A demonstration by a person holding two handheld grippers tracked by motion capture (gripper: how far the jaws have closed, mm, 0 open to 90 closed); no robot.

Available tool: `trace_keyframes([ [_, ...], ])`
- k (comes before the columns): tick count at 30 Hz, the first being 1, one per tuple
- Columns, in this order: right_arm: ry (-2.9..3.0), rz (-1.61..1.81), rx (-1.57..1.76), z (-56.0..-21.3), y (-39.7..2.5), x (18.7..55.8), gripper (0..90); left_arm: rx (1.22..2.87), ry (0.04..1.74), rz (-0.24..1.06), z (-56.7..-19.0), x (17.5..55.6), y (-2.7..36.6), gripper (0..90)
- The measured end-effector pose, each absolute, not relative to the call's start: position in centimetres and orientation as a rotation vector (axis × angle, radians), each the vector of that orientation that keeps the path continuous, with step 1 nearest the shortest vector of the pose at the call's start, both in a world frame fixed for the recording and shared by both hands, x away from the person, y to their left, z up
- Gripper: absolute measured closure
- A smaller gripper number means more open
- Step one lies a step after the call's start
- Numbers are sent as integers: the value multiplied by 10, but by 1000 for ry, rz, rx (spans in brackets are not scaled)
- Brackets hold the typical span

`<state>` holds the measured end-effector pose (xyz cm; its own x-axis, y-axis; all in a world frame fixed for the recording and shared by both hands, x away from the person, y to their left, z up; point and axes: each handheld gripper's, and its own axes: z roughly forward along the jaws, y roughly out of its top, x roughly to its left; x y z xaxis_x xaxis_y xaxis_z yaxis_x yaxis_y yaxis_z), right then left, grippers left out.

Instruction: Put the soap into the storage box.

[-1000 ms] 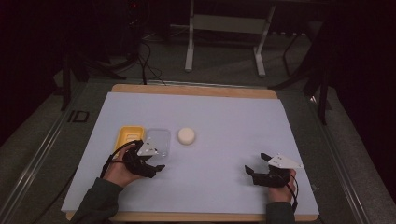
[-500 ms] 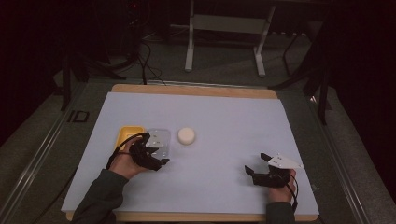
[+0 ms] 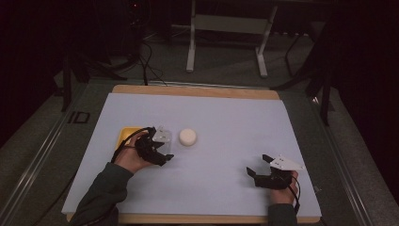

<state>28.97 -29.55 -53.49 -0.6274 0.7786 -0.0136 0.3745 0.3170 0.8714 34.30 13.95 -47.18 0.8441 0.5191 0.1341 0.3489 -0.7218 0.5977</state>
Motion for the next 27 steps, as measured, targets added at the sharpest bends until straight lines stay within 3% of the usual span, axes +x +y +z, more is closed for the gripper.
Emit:
trace_keyframes([
  [27,2151,1251,1017,-535,-296,289,138,2501,599,370,-461,379,113,312],
])
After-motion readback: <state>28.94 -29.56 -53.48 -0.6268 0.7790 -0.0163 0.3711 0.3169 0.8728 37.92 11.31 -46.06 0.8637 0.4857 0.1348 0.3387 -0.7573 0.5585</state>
